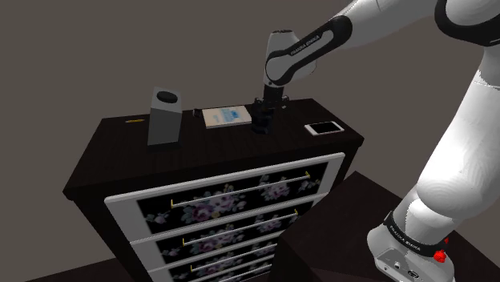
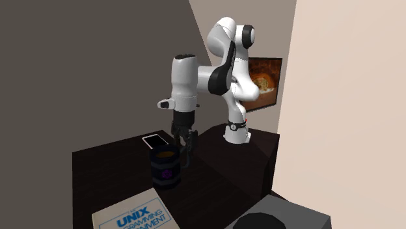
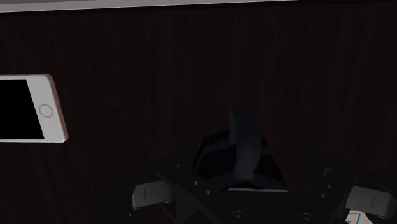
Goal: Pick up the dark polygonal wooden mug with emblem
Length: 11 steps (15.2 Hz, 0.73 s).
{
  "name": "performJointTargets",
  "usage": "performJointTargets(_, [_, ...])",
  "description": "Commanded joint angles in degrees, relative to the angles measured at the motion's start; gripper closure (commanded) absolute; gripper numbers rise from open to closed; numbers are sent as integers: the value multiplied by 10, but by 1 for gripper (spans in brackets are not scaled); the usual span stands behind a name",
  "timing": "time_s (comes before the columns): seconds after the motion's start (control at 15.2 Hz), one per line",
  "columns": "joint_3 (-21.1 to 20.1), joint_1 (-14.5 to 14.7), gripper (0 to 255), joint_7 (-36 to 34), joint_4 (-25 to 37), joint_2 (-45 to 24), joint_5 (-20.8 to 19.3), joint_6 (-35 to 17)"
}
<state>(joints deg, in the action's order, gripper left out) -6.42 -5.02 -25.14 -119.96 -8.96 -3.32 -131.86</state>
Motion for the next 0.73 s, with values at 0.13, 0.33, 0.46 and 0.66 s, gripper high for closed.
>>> performJointTargets(0.13, [0, 1, 0, -3, -4, -8, -2, -12])
performJointTargets(0.33, [0, 1, 255, -3, -5, -7, -2, -12])
performJointTargets(0.46, [0, 1, 255, -3, -5, -7, -2, -12])
performJointTargets(0.66, [0, 1, 255, -3, -5, -7, -2, -12])
